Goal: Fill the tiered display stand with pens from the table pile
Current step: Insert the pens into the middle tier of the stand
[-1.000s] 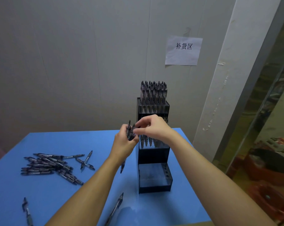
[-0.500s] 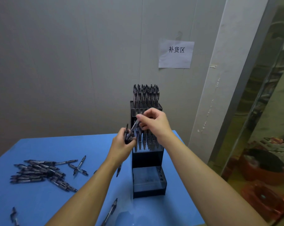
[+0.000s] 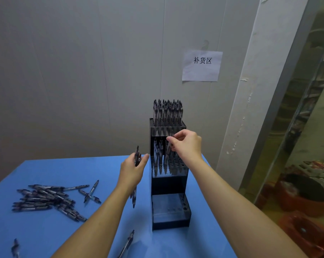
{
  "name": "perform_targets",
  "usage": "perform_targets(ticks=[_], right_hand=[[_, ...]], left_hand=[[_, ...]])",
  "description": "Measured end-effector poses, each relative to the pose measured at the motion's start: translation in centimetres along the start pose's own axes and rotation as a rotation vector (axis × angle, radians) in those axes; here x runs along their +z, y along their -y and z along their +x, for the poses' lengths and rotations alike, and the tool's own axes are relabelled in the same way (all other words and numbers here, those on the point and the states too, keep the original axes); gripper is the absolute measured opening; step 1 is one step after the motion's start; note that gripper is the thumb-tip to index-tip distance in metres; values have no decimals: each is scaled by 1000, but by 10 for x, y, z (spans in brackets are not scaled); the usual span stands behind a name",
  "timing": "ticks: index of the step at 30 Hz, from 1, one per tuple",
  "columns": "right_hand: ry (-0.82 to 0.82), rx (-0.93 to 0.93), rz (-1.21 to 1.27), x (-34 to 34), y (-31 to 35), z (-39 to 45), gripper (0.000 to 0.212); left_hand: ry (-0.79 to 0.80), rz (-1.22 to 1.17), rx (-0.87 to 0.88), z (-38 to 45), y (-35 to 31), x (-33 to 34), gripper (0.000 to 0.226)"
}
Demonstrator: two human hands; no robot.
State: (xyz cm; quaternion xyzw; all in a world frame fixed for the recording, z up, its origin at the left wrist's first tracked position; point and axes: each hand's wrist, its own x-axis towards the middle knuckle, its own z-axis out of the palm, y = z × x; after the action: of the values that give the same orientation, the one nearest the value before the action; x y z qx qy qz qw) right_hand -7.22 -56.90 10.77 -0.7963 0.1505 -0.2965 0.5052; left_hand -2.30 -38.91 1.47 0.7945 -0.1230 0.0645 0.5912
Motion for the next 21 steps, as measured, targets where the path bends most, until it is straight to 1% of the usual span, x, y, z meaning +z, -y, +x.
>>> perform_targets(ticks=[5,10,16,21], right_hand=[[-14,-10,-59,10,-3,3,19],[10,-9,-114,18,-4,4,20],[52,-68,-221,19,3,2,24],[64,-68,-272,25,-2,-5,24]], left_hand=[[-10,-1,-1,2,-2,-2,49],[-21,26,11,4,0,-5,41],[-7,17,16,5,2,-5,46],[2,20,14,3,2,-3,51]])
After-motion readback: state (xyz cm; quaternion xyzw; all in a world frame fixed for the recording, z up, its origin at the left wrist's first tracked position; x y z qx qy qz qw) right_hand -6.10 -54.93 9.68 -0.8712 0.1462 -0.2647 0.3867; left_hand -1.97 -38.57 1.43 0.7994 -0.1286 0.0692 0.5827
